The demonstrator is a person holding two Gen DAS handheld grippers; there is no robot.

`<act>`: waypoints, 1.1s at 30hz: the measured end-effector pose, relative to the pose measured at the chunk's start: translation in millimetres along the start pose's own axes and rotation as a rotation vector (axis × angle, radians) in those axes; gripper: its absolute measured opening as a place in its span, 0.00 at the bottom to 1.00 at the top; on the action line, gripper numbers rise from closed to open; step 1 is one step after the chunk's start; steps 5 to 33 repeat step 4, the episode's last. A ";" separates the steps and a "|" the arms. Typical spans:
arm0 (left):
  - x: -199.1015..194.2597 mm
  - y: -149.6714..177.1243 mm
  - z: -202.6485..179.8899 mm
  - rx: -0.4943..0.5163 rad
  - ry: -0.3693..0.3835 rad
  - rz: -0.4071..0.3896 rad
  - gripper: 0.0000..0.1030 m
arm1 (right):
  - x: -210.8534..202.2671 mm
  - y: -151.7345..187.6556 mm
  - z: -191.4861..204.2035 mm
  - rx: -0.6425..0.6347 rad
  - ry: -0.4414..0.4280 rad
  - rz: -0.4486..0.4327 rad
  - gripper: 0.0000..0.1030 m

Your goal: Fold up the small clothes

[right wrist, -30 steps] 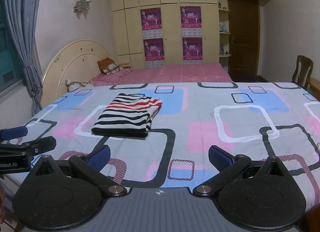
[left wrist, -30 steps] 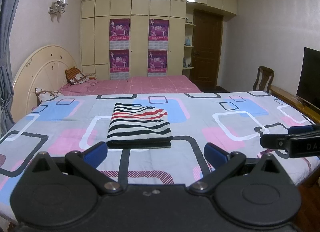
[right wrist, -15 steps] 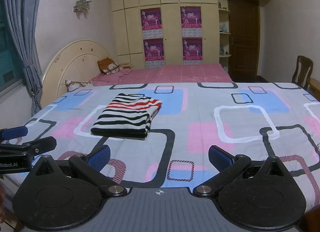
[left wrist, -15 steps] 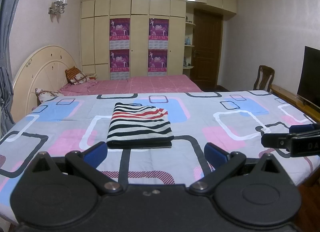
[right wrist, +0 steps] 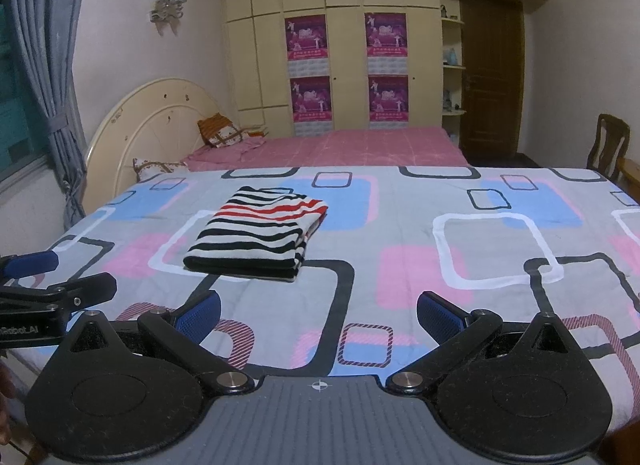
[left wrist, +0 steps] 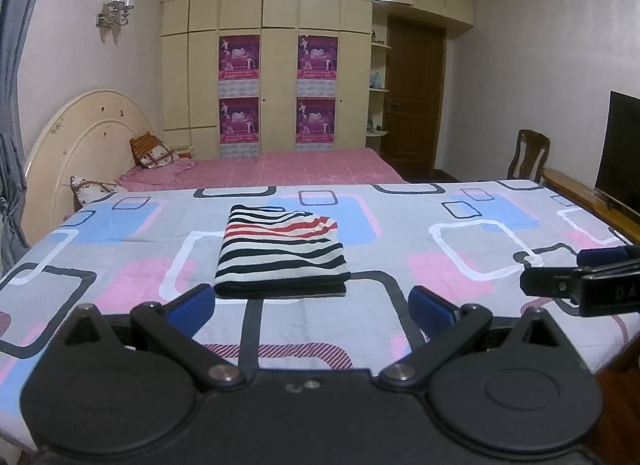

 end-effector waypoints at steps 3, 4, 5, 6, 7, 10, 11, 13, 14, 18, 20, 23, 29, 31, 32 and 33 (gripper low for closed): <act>1.6 -0.1 3.9 -0.008 0.000 0.008 1.00 | 2.3 0.4 1.0 -0.001 -0.003 0.003 1.00; 3.0 -0.2 5.3 -0.011 -0.002 0.013 1.00 | 2.7 0.5 1.4 -0.001 -0.004 0.004 1.00; 3.0 -0.2 5.3 -0.011 -0.002 0.013 1.00 | 2.7 0.5 1.4 -0.001 -0.004 0.004 1.00; 3.0 -0.2 5.3 -0.011 -0.002 0.013 1.00 | 2.7 0.5 1.4 -0.001 -0.004 0.004 1.00; 3.0 -0.2 5.3 -0.011 -0.002 0.013 1.00 | 2.7 0.5 1.4 -0.001 -0.004 0.004 1.00; 3.0 -0.2 5.3 -0.011 -0.002 0.013 1.00 | 2.7 0.5 1.4 -0.001 -0.004 0.004 1.00; 3.0 -0.2 5.3 -0.011 -0.002 0.013 1.00 | 2.7 0.5 1.4 -0.001 -0.004 0.004 1.00; 3.0 -0.2 5.3 -0.011 -0.002 0.013 1.00 | 2.7 0.5 1.4 -0.001 -0.004 0.004 1.00; 3.0 -0.2 5.3 -0.011 -0.002 0.013 1.00 | 2.7 0.5 1.4 -0.001 -0.004 0.004 1.00; 3.0 -0.2 5.3 -0.011 -0.002 0.013 1.00 | 2.7 0.5 1.4 -0.001 -0.004 0.004 1.00; 3.0 -0.2 5.3 -0.011 -0.002 0.013 1.00 | 2.7 0.5 1.4 -0.001 -0.004 0.004 1.00; 3.0 -0.2 5.3 -0.011 -0.002 0.013 1.00 | 2.7 0.5 1.4 -0.001 -0.004 0.004 1.00; 3.0 -0.2 5.3 -0.011 -0.002 0.013 1.00 | 2.7 0.5 1.4 -0.001 -0.004 0.004 1.00; 3.0 -0.2 5.3 -0.011 -0.002 0.013 1.00 | 2.7 0.5 1.4 -0.001 -0.004 0.004 1.00; 3.0 -0.2 5.3 -0.011 -0.002 0.013 1.00 | 2.7 0.5 1.4 -0.001 -0.004 0.004 1.00; 3.0 -0.2 5.3 -0.011 -0.002 0.013 1.00 | 2.7 0.5 1.4 -0.001 -0.004 0.004 1.00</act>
Point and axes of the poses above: each gripper's, at about its wrist camera, not at the fingertips, and x roughly the way its jaws point, z to its left, y to its underside, the point moved 3 cm from there along x, roughly the way its jaws point, and after that the axes turned 9 degrees about y, right-handed, at the moved point
